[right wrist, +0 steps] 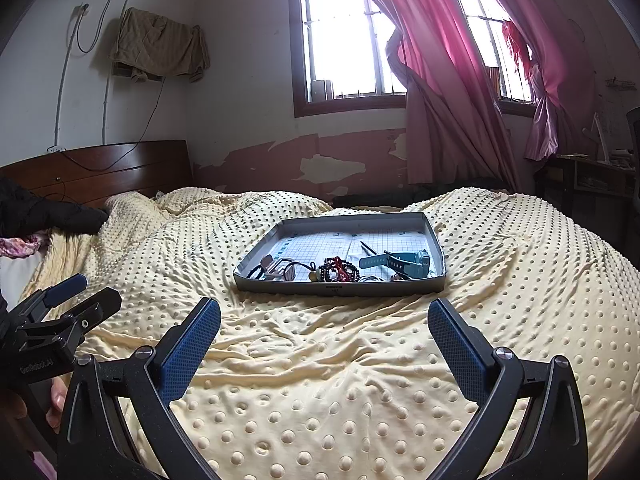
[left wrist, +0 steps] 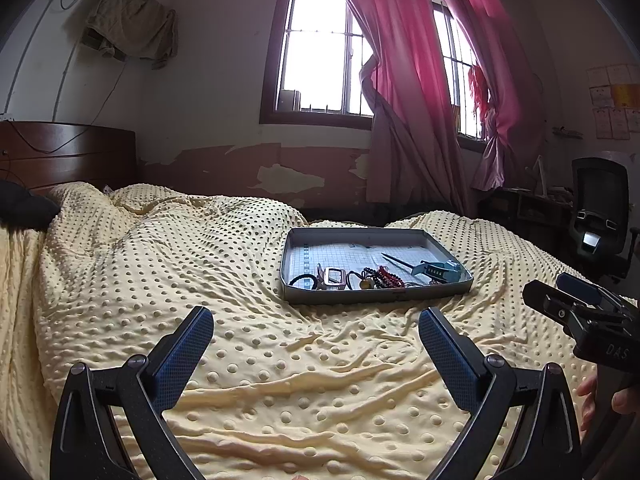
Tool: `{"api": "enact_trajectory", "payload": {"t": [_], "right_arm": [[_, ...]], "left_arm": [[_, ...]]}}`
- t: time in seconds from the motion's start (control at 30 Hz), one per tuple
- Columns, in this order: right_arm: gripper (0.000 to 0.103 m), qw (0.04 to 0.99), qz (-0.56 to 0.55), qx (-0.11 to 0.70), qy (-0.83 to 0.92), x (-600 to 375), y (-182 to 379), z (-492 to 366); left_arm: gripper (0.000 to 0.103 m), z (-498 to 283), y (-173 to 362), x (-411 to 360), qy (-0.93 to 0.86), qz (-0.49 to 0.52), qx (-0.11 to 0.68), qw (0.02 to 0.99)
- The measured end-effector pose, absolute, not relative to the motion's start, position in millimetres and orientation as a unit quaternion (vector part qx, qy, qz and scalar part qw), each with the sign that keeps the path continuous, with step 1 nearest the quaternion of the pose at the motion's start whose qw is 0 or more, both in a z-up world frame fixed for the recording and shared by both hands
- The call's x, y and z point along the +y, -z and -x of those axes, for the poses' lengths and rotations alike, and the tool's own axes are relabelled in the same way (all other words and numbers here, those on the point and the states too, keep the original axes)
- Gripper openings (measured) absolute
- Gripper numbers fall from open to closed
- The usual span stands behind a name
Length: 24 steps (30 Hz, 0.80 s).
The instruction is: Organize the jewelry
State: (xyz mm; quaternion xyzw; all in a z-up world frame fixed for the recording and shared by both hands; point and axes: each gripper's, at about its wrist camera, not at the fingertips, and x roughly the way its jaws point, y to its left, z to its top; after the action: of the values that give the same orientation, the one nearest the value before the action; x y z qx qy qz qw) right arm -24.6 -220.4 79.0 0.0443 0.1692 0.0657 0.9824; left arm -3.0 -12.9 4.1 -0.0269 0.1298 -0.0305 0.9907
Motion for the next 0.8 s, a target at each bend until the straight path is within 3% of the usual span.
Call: {"api": "enact_trajectory", "payload": {"t": [0.8], "right_arm": [[0.102, 0.982, -0.045, 0.17, -0.066, -221.4, -78.7, 22.0]], "left_arm": [[0.103, 1.5, -1.2, -4.6, 0.026, 0.034, 0.142, 0.989]]}}
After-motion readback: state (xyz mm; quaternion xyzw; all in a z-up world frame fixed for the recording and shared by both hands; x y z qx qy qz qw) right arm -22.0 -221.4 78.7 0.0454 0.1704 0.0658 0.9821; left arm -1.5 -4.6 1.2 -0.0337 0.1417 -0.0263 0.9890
